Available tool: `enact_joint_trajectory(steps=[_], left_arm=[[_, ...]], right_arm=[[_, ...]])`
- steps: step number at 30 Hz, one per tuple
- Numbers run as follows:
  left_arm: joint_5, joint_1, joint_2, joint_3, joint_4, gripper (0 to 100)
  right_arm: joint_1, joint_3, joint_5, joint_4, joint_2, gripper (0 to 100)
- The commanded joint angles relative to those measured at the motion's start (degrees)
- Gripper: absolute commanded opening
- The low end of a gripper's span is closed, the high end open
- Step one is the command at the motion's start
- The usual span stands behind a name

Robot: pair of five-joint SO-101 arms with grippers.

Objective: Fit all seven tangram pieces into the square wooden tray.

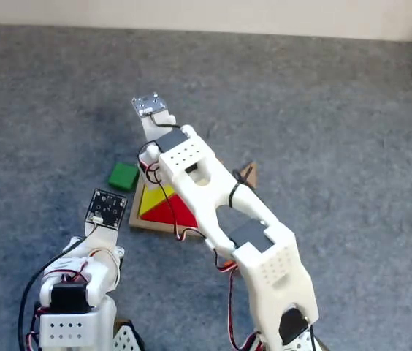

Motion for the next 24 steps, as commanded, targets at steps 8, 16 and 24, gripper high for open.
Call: enact_joint_trajectory(steps=[8,16,24], left_arm=[[0.2,-0.7,-0.4,1.0,0.2,0],[0.2,-0.7,-0.4,1.0,0.2,0],[0.2,-0.7,-0.4,1.0,0.2,0]], right_arm=[[-5.7,-1.9,0.8,9.5,0.0,8.4],[-5.0,-3.4,0.8,11.1,-6.2,8.4],[0.3,-0.7,0.9,11.2,-15.2,8.4]])
